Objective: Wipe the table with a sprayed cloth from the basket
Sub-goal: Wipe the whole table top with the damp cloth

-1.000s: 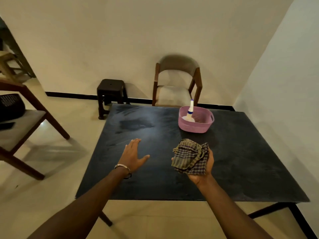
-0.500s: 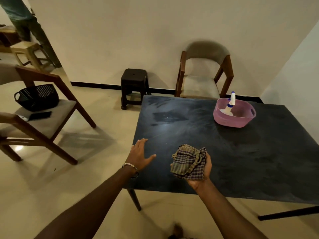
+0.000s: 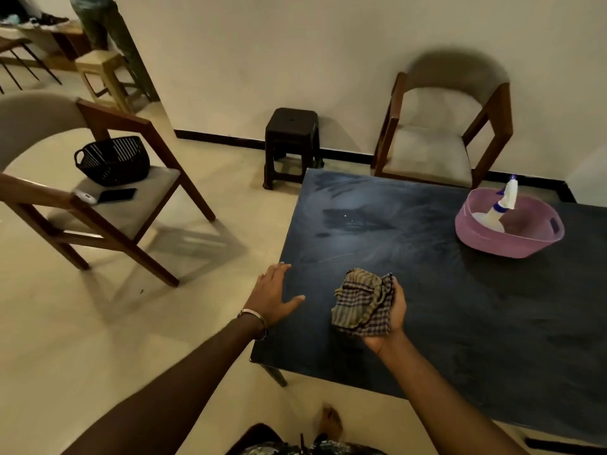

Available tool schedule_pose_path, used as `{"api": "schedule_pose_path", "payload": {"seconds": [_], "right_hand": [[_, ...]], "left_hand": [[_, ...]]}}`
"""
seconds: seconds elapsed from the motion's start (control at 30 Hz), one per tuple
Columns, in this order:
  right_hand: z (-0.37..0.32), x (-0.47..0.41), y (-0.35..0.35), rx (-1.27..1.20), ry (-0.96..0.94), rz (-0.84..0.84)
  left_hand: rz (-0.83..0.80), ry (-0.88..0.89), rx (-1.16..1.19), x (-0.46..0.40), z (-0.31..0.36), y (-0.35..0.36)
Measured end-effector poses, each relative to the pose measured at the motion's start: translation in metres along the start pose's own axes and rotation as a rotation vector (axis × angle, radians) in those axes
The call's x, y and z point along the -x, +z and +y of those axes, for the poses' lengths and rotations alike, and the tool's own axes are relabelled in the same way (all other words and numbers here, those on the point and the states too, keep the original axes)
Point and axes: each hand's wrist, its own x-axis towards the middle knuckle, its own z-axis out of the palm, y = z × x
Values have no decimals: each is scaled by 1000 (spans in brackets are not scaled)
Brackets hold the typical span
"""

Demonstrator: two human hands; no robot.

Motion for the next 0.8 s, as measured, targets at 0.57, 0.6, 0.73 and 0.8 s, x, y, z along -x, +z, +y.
{"api": "schedule_pose_path", "payload": {"seconds": [0.57,0.6,0.73,0.8], "right_hand": [[25,-36,7,843,-402,120],[38,-39,4,1137,-408,114],[91,-48,-14,2181,-65,-40],[104,-47,-19,2417,-84,-27]], "left_hand": [[-43,125,-148,-47,-42,-16],[-49,136,-148,-48,-45,-18],[-103,171,-184,-50,-62,-27],[-130,174,-192,-49,-71,-30]]}}
